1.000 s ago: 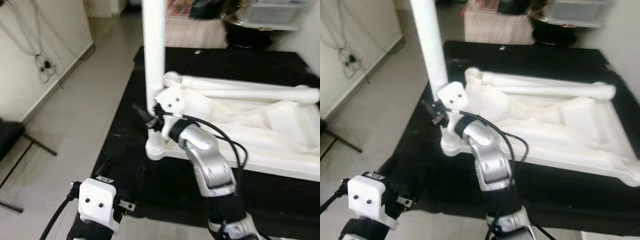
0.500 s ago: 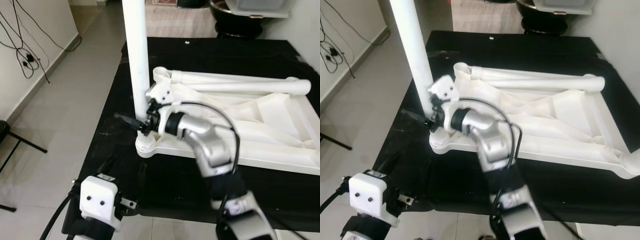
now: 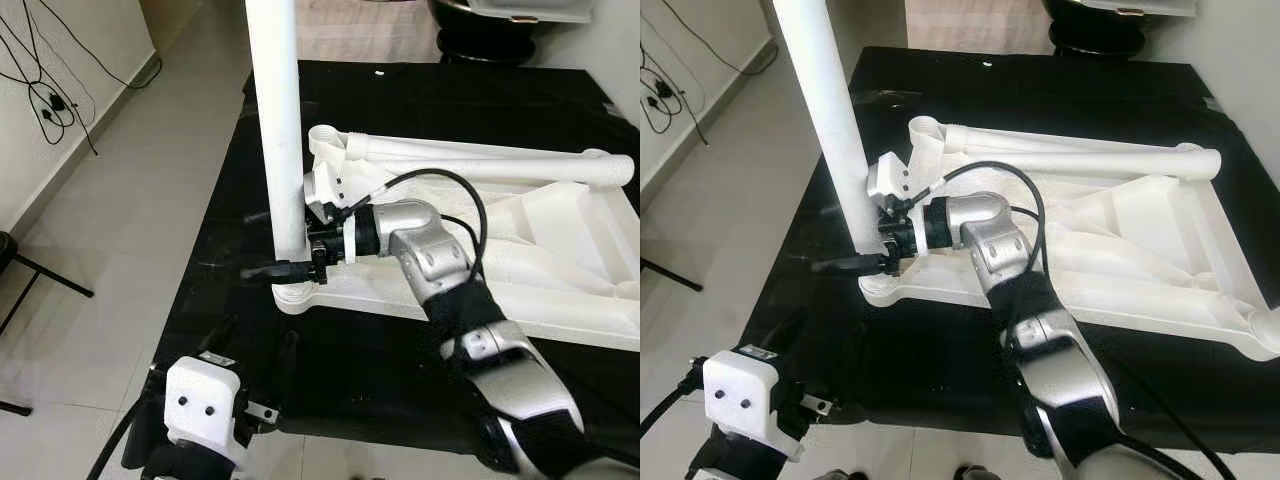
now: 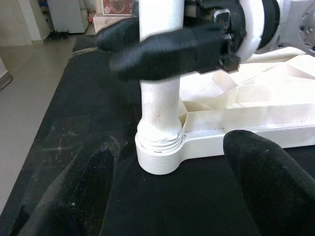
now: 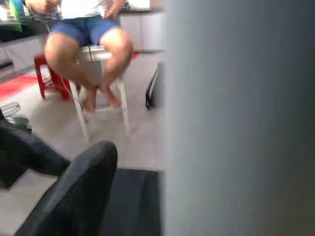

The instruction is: Building children table

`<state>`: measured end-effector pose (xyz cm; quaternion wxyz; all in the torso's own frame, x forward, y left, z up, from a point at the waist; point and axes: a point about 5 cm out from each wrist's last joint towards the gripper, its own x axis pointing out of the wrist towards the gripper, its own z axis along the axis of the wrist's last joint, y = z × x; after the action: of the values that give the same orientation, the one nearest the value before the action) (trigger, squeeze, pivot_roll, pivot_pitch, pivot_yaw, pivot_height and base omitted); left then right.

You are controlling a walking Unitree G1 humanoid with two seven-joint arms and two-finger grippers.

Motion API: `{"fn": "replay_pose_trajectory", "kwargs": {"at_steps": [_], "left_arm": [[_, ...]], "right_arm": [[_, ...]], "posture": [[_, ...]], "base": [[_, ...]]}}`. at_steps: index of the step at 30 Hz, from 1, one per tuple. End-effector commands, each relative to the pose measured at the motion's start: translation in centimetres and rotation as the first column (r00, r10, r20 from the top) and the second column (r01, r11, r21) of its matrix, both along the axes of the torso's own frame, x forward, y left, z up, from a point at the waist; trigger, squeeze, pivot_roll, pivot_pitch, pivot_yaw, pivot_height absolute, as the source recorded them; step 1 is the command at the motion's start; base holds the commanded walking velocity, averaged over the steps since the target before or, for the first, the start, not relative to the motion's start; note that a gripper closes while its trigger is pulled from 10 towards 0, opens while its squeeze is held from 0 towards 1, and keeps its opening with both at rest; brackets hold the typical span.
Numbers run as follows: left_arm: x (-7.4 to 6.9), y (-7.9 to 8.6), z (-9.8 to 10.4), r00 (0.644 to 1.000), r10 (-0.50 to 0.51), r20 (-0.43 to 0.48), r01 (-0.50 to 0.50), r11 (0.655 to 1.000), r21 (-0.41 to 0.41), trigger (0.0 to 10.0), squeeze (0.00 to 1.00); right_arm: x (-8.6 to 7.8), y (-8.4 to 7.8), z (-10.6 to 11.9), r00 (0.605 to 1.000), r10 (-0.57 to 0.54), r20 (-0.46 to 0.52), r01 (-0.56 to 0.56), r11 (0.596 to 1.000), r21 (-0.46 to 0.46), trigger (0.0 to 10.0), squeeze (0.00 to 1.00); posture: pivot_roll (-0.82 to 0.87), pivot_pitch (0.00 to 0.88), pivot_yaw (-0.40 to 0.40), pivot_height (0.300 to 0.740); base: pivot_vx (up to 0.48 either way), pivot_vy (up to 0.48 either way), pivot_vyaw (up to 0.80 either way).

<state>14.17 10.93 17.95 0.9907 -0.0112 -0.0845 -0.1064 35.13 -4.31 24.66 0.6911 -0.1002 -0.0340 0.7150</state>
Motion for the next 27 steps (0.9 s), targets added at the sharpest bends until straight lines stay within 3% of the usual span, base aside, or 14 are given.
{"fn": "replay_pose_trajectory", "kwargs": {"at_steps": [1,2,3,12,19,20,21,23,24,25,26,27], "left_arm": [[-0.3,-0.1,0.0,1.000,0.002,-0.014,-0.002,1.000,-0.001,10.0,0.00],[-0.3,-0.1,0.0,1.000,0.002,-0.014,-0.002,1.000,-0.001,10.0,0.00],[-0.4,-0.2,0.0,1.000,0.001,-0.017,-0.001,1.000,-0.002,10.0,0.00],[-0.4,-0.3,-0.2,1.000,-0.002,-0.025,0.002,1.000,-0.004,10.0,0.00],[-0.5,-0.2,-0.3,1.000,-0.001,-0.025,0.001,1.000,-0.006,10.0,0.00],[-0.5,-0.1,-0.3,1.000,0.000,-0.025,0.000,1.000,-0.005,10.0,0.00],[-0.5,-0.1,-0.3,1.000,0.000,-0.025,0.000,1.000,-0.005,10.0,0.00],[-0.6,0.0,-0.3,1.000,-0.001,-0.024,0.001,1.000,-0.004,10.0,0.00],[-0.5,0.0,-0.3,1.000,-0.001,-0.025,0.001,1.000,-0.003,10.0,0.00],[-0.4,0.1,-0.2,1.000,-0.003,-0.024,0.003,1.000,-0.003,10.0,0.00],[-0.4,0.1,-0.2,1.000,-0.003,-0.024,0.003,1.000,-0.003,10.0,0.00],[-0.4,0.1,-0.2,1.000,-0.004,-0.023,0.004,1.000,-0.002,10.0,0.00]], "right_arm": [[0.2,0.3,0.6,0.999,0.034,-0.006,-0.034,0.999,0.041,3.6,0.00],[0.2,0.3,0.6,0.999,0.034,-0.006,-0.034,0.999,0.041,3.6,0.00],[0.4,0.3,0.9,0.999,0.048,-0.016,-0.047,0.997,0.057,0.0,0.00],[0.5,-0.1,0.6,0.994,0.106,-0.010,-0.105,0.992,0.068,0.0,0.00],[0.2,-1.4,-0.6,0.999,0.032,0.031,-0.034,0.998,0.061,0.0,0.00],[0.7,-2.1,-2.2,0.945,-0.326,-0.011,0.326,0.940,0.099,0.0,0.00],[0.7,-2.1,-2.2,0.945,-0.326,-0.011,0.326,0.940,0.099,0.0,0.00],[1.0,-2.6,-3.0,0.836,-0.547,-0.043,0.548,0.828,0.117,0.0,0.00],[1.5,-3.7,-4.0,0.606,-0.795,-0.012,0.793,0.603,0.089,0.0,0.00],[-0.4,-4.0,-5.2,0.536,-0.844,0.012,0.841,0.536,0.074,0.0,0.00],[-0.4,-4.0,-5.2,0.536,-0.844,0.012,0.841,0.536,0.074,0.0,0.00],[-1.9,-4.4,-5.8,0.489,-0.872,0.023,0.869,0.489,0.069,0.0,0.00]], "posture": [[0.14,0.203,-0.055,0.740],[0.14,0.203,-0.055,0.740],[0.13,0.202,-0.055,0.740],[0.13,0.194,-0.054,0.740],[0.11,0.190,-0.059,0.740],[0.10,0.196,-0.065,0.740],[0.10,0.196,-0.065,0.740],[0.10,0.196,-0.065,0.740],[0.10,0.198,-0.063,0.740],[0.09,0.201,-0.051,0.740],[0.09,0.201,-0.051,0.740],[0.09,0.201,-0.051,0.740]], "base": [[0.000,0.000,0.00],[0.000,0.000,0.00],[0.000,0.000,0.00],[0.000,0.000,0.00],[0.000,0.000,0.00],[0.000,0.000,0.00],[0.000,0.000,0.00],[0.000,0.000,0.00],[0.000,0.000,0.00],[0.000,0.000,0.00],[0.000,0.000,0.00],[0.000,0.000,0.00]]}}
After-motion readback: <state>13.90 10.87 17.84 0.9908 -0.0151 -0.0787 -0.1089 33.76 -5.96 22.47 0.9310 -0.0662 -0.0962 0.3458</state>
